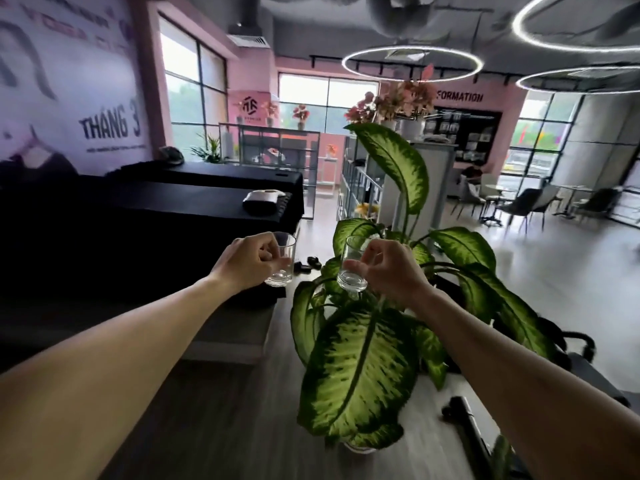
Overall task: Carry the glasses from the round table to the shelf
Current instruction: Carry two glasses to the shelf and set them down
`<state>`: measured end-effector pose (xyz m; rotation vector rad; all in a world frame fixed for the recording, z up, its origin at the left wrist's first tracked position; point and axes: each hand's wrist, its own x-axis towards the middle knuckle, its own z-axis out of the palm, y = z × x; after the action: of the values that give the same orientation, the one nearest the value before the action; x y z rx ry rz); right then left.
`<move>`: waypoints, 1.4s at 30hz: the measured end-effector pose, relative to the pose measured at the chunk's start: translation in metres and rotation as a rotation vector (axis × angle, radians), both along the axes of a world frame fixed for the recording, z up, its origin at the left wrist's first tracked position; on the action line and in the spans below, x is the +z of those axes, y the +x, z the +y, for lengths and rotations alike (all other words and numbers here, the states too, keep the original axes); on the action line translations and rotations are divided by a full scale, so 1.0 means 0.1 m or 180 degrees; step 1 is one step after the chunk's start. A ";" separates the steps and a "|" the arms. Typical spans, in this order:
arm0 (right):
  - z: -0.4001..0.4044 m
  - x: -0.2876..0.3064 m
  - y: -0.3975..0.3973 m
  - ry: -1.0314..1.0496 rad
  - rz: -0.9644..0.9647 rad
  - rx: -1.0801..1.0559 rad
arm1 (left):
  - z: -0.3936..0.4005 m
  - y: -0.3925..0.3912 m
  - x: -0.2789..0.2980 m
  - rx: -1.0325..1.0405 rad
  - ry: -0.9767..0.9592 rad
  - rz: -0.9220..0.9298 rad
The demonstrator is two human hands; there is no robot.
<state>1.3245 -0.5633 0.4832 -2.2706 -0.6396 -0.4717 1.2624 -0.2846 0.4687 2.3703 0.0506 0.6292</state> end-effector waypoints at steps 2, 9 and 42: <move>0.26 -0.01 0.34 -0.0044 -0.0044 0.0060 | 0.22 0.30 -0.02 0.0046 0.0008 -0.0058; 1.24 0.16 1.47 -0.0147 -0.0105 0.0324 | 1.08 1.33 0.11 0.0285 0.0054 -0.0032; 6.23 0.12 4.68 -0.0071 0.0186 0.2643 | 4.85 2.77 0.07 0.2821 -0.0077 -0.0003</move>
<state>1.7928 0.0599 0.4954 -1.8072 -1.4514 0.0137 1.5395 0.2008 0.4754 2.2477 1.1393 1.0085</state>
